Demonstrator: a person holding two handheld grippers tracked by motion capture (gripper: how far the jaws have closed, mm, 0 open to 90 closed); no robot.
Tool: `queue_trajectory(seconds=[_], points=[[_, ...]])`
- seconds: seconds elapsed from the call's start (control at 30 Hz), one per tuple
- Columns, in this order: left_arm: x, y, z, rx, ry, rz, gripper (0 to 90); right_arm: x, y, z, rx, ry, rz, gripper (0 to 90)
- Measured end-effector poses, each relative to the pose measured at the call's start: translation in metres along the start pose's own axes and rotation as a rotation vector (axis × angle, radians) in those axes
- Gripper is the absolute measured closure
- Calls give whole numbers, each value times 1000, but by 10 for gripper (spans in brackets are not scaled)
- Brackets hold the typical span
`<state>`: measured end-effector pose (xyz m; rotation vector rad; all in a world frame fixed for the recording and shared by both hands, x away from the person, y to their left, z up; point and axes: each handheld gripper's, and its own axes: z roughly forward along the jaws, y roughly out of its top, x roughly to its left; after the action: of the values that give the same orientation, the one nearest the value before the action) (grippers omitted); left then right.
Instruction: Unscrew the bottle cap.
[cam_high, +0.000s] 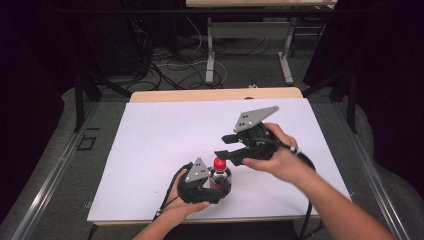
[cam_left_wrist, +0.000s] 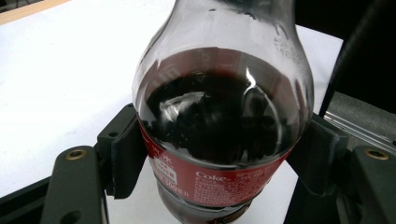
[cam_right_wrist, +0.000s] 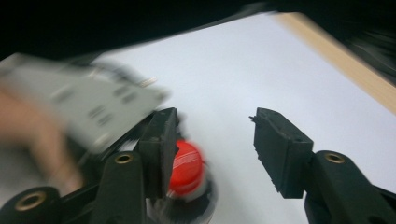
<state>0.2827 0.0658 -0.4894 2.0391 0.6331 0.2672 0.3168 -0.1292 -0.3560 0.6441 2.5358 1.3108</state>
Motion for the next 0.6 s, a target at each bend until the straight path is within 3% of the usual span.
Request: queue_trajectory(seconds=[0.1,0.17,0.27,0.4,0.43,0.6], points=[[-1,-1,1,4,2,-15,293,11,-16,3,-81,-63,136,487],[-1,-1,2,-1,8,-15,293,19,-24,7,-101,-81,190,492],[-2,-1,1,13,5,-10,293,28,-32,14,-128,-116,229,512],[-2,-1,1,17,10,-9,293,32,-38,21,-157,-127,298,532],[-2,-1,2,-1,16,-22,293,33,-39,23,-167,-133,307,546],[-2,-1,1,-2,21,-22,293,42,-43,33,-167,-166,295,559]])
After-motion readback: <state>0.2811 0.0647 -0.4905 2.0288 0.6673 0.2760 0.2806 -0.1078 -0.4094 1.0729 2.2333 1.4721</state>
